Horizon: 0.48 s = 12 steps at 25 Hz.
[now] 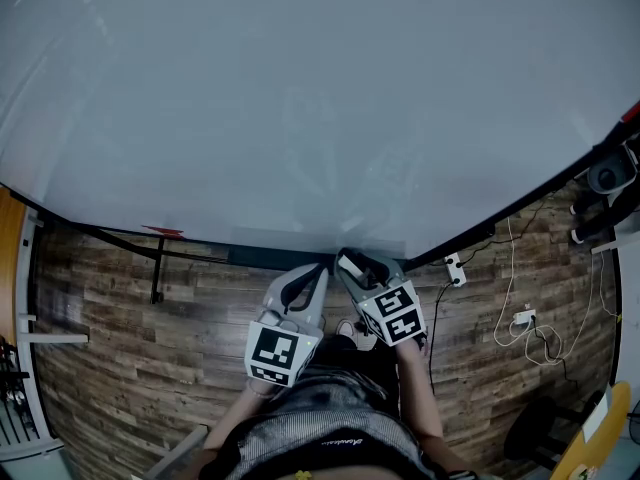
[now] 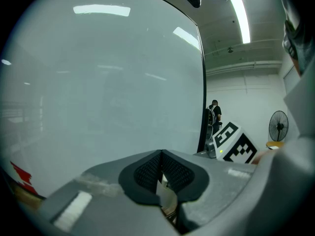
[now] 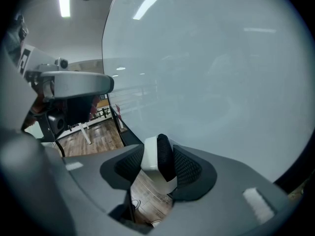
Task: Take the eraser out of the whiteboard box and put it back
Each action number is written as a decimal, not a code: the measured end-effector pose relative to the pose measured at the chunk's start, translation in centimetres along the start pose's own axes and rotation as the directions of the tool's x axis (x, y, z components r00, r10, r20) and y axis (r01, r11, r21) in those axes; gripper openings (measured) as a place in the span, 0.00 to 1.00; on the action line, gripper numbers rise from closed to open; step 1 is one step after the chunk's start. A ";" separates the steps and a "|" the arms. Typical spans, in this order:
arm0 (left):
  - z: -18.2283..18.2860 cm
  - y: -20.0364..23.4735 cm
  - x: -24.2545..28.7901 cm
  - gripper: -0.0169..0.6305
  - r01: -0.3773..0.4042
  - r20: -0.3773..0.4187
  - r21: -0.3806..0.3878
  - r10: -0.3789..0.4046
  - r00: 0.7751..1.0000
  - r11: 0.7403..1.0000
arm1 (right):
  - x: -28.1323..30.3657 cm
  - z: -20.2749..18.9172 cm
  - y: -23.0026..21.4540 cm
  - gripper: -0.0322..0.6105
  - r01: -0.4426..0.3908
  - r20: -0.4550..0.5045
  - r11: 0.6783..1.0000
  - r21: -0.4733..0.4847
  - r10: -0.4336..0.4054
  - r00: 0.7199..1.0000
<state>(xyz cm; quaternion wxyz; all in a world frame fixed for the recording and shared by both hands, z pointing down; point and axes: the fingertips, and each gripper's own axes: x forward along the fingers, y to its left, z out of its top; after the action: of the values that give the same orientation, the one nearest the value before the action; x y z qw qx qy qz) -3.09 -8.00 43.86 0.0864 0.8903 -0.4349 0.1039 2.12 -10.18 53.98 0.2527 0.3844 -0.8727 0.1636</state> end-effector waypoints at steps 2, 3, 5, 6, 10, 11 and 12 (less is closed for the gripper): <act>0.0 0.0 0.0 0.03 0.000 -0.001 0.000 0.000 1.000 1.000 | -0.1 0.1 0.1 0.36 -0.009 0.008 1.000 0.004 0.009 1.000; 0.0 0.0 0.0 0.03 0.001 -0.001 0.000 -0.001 1.000 1.000 | -0.3 0.2 0.2 0.38 -0.015 0.014 1.000 0.006 0.015 1.000; 0.1 -0.1 0.1 0.03 0.002 -0.001 0.000 -0.002 1.000 1.000 | -0.6 0.4 0.3 0.41 -0.027 0.027 1.000 0.007 0.027 0.999; 0.1 -0.2 0.1 0.03 0.003 -0.001 0.000 -0.003 1.000 1.000 | -0.8 0.5 0.4 0.42 -0.034 0.032 0.999 0.006 0.034 0.999; 0.0 -0.1 -0.1 0.03 0.005 -0.001 0.003 -0.005 1.000 1.000 | -1.4 1.3 0.8 0.47 -0.046 0.062 0.999 -0.010 0.046 0.997; 0.0 -0.1 -0.1 0.03 0.005 -0.002 0.003 -0.005 1.000 1.000 | -1.5 1.6 0.8 0.47 -0.045 0.072 0.999 -0.013 0.046 0.996; -0.1 0.0 -0.1 0.03 0.006 -0.003 0.004 -0.006 1.000 1.000 | -1.6 1.9 0.8 0.47 -0.045 0.083 0.999 -0.015 0.047 0.995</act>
<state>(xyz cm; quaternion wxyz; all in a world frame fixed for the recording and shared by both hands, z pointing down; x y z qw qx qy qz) -3.18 -7.92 43.90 0.0859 0.8915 -0.4320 0.1060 1.88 -9.64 51.44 0.2146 0.3690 -0.8922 0.1472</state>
